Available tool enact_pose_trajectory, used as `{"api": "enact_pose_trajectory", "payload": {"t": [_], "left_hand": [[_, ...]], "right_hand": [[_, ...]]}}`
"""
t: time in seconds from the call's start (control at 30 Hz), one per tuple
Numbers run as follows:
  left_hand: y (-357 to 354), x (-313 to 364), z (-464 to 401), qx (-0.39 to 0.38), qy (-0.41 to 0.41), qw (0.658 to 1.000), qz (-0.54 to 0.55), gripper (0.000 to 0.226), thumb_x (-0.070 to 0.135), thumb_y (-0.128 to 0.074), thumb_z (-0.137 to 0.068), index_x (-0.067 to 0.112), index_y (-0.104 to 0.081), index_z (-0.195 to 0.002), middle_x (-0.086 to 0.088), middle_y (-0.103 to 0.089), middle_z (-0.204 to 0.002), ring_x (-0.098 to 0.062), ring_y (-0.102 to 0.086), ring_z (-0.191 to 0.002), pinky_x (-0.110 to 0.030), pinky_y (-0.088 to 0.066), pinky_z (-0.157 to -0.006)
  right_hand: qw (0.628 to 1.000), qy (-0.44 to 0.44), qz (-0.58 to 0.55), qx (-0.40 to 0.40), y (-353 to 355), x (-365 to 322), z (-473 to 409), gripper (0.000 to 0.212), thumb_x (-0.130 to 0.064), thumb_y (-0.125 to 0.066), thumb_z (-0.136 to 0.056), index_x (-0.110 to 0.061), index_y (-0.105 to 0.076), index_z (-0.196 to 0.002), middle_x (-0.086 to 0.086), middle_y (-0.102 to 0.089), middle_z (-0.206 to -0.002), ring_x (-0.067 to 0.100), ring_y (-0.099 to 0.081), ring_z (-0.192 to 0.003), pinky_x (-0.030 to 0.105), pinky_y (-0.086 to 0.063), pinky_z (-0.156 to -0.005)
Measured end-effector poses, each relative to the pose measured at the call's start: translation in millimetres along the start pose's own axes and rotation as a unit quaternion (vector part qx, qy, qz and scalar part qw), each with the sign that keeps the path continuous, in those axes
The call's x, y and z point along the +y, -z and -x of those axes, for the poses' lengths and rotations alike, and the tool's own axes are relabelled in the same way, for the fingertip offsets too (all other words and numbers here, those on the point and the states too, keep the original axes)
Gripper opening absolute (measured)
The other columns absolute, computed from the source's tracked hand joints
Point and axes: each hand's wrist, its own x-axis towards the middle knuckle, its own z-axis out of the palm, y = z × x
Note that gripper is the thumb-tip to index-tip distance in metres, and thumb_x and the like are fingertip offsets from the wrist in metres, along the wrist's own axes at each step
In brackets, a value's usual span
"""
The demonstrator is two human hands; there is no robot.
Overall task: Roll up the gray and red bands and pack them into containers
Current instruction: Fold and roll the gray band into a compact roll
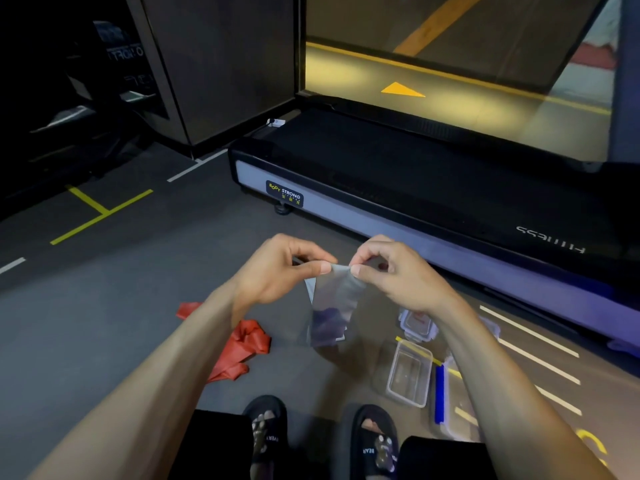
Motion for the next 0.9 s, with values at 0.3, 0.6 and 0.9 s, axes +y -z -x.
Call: {"api": "enact_pose_trajectory", "payload": {"t": [0.3,0.6,0.9], "left_hand": [[-11,1,0,0.016,-0.036,0.999,0.013,0.011,0.016,-0.067,-0.099,0.022,-0.077,-0.1,0.012,-0.075,-0.089,-0.003,-0.064,-0.081,-0.024,-0.05,-0.081],[-9,0,-1,-0.018,-0.06,0.996,-0.067,0.014,0.028,-0.076,-0.092,0.032,-0.072,-0.105,0.007,-0.07,-0.094,-0.014,-0.068,-0.087,-0.044,-0.057,-0.083],[-6,1,-2,0.057,-0.159,0.953,-0.25,0.034,0.057,-0.049,-0.098,0.033,-0.072,-0.105,0.014,-0.054,-0.098,-0.01,-0.048,-0.091,-0.032,-0.047,-0.079]], "right_hand": [[0.989,-0.095,-0.107,-0.042,3,-10,2,0.007,-0.013,-0.069,-0.093,-0.014,-0.074,-0.088,-0.002,-0.065,-0.078,0.009,-0.052,-0.072,0.024,-0.04,-0.068],[0.941,-0.199,-0.262,-0.075,2,-2,-3,0.012,-0.008,-0.064,-0.094,-0.013,-0.074,-0.091,0.007,-0.063,-0.087,0.02,-0.057,-0.087,0.03,-0.048,-0.079],[0.949,-0.187,-0.25,-0.049,2,-3,-3,0.016,-0.013,-0.061,-0.1,-0.013,-0.075,-0.108,0.002,-0.065,-0.091,0.019,-0.056,-0.089,0.034,-0.045,-0.083]]}}
